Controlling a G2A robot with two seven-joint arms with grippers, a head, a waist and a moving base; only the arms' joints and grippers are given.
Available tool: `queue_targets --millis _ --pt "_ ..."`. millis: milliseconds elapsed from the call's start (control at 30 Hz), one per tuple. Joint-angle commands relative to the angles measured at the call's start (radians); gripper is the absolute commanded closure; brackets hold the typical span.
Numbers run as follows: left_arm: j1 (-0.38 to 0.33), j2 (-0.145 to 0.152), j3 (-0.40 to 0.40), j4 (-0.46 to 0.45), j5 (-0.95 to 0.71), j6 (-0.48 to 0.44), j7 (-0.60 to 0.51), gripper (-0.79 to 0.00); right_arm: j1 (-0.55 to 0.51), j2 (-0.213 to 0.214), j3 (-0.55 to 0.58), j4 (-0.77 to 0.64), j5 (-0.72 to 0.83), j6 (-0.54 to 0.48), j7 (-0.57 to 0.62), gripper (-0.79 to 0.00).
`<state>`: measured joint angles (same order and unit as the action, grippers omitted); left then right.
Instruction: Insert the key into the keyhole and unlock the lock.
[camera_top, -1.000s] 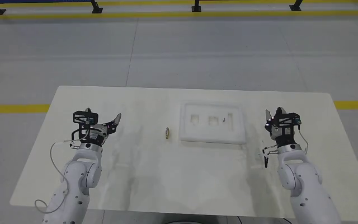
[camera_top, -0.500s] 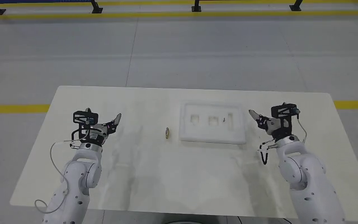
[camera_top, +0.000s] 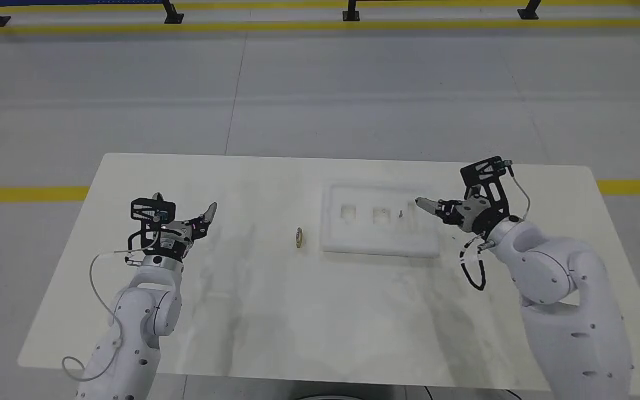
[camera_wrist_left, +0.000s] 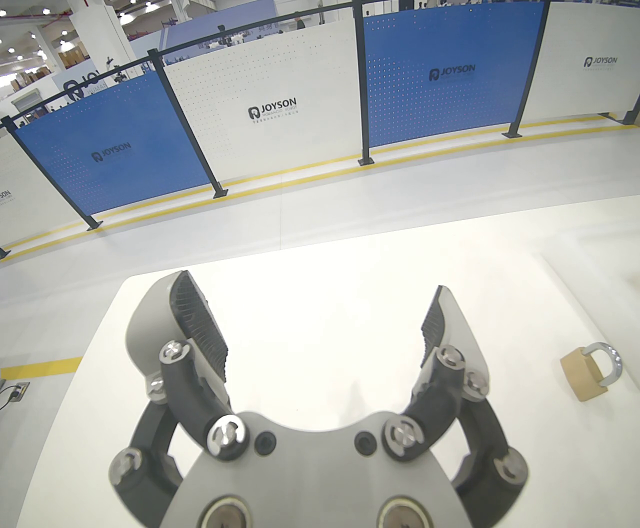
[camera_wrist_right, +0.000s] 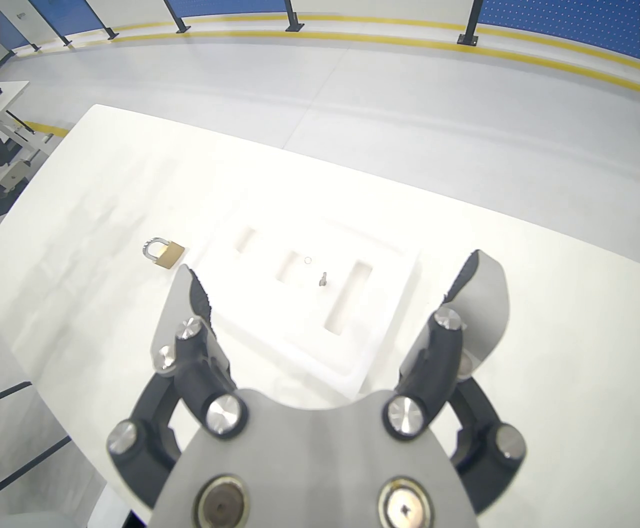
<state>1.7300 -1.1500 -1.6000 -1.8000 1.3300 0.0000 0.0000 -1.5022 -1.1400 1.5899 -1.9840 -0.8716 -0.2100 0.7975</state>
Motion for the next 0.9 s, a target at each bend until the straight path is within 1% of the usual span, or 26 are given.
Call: queue_targets --millis 0,133,233,267,300,333,433,500,567,733,767,800,867 --pt "0.000 0.000 0.000 0.000 0.000 0.000 0.000 -0.785 0.000 0.000 0.000 0.000 0.000 0.000 0.000 -0.785" --pt "0.000 0.000 0.000 0.000 0.000 0.000 0.000 -0.785 0.000 0.000 0.000 0.000 0.000 0.000 0.000 -0.785" --pt "0.000 0.000 0.000 0.000 0.000 0.000 0.000 -0.785 0.009 0.000 -0.002 0.016 0.007 0.024 0.000 -0.785" --pt "0.000 0.000 0.000 0.000 0.000 0.000 0.000 -0.785 0.015 0.001 -0.009 0.017 -0.004 0.033 0.023 -0.785" --pt "0.000 0.000 0.000 0.000 0.000 0.000 0.000 -0.785 0.031 0.001 -0.027 0.023 -0.007 0.051 0.078 -0.785" --pt "0.000 0.000 0.000 0.000 0.000 0.000 0.000 -0.785 0.041 0.002 -0.038 0.027 -0.008 0.060 0.104 -0.785" --pt "0.000 0.000 0.000 0.000 0.000 0.000 0.000 -0.785 0.099 0.002 -0.098 0.062 -0.060 0.117 0.231 -0.785" --pt "0.000 0.000 0.000 0.000 0.000 0.000 0.000 -0.785 0.154 0.000 -0.139 0.093 -0.105 0.165 0.312 -0.785" --pt "0.000 0.000 0.000 0.000 0.000 0.000 0.000 -0.785 0.207 -0.003 -0.188 0.132 -0.122 0.191 0.374 -0.785" --pt "0.000 0.000 0.000 0.000 0.000 0.000 0.000 -0.785 0.312 -0.014 -0.285 0.242 -0.157 0.194 0.400 -0.785" --pt "0.000 0.000 0.000 0.000 0.000 0.000 0.000 -0.785 0.327 -0.015 -0.303 0.267 -0.164 0.189 0.407 -0.760" --pt "0.000 0.000 0.000 0.000 0.000 0.000 0.000 -0.785 0.342 -0.017 -0.318 0.289 -0.172 0.188 0.407 -0.650" --pt "0.000 0.000 0.000 0.000 0.000 0.000 0.000 -0.785 0.365 -0.021 -0.347 0.331 -0.190 0.181 0.400 -0.579"
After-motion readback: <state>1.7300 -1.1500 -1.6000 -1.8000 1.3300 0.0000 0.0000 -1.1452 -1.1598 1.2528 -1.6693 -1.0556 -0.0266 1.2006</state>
